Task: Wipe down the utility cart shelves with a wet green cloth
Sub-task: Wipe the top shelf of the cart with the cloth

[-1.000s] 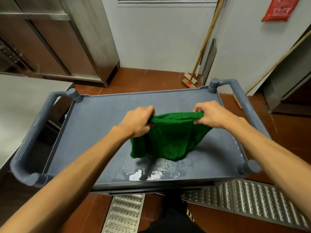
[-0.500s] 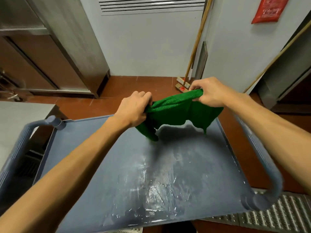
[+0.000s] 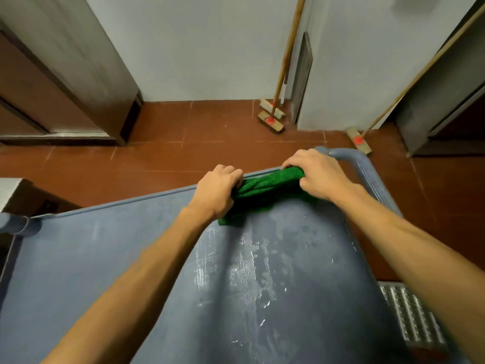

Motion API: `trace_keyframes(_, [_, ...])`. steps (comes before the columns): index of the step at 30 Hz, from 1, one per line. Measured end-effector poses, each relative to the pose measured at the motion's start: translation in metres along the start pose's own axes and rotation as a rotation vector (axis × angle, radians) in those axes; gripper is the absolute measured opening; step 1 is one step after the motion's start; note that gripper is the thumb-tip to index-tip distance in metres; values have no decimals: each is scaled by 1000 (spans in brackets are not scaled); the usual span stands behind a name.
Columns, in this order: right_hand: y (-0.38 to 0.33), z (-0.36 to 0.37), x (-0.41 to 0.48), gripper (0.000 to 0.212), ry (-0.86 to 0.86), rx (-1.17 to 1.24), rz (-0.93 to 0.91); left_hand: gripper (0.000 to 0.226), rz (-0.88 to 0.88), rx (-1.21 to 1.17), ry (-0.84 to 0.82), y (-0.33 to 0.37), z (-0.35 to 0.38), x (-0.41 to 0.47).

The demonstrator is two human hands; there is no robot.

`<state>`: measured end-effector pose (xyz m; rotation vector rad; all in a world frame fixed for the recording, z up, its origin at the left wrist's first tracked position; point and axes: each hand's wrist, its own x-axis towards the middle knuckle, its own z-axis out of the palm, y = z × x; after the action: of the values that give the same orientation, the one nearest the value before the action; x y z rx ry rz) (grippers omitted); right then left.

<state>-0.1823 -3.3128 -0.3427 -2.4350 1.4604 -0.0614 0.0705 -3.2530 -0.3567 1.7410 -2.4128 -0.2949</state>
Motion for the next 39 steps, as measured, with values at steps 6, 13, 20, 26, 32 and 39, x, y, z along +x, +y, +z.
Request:
trace_keyframes(6, [21,69,18,52,18,-14,-53,24,-51,-9,-100,-9,56,12])
trace_keyframes(13, [18,119,10,48,204,171,6,43,-52,-68,-127,-20,79,9])
trace_keyframes(20, [5,132,-14,53,220,35,79,43,-147,-26,-29,-3,91,-8])
trace_keyframes(26, [-3,132,-24,33,196,62,80,38,-191,-40,-147,8,87,-16])
trace_keyframes(32, [-10,140,-61,37,214,56,43,41,-199,-33,-124,26,92,-45])
trace_keyframes(39, [-18,140,-85,31,155,34,23,34,-186,-26,-100,42,99,-76])
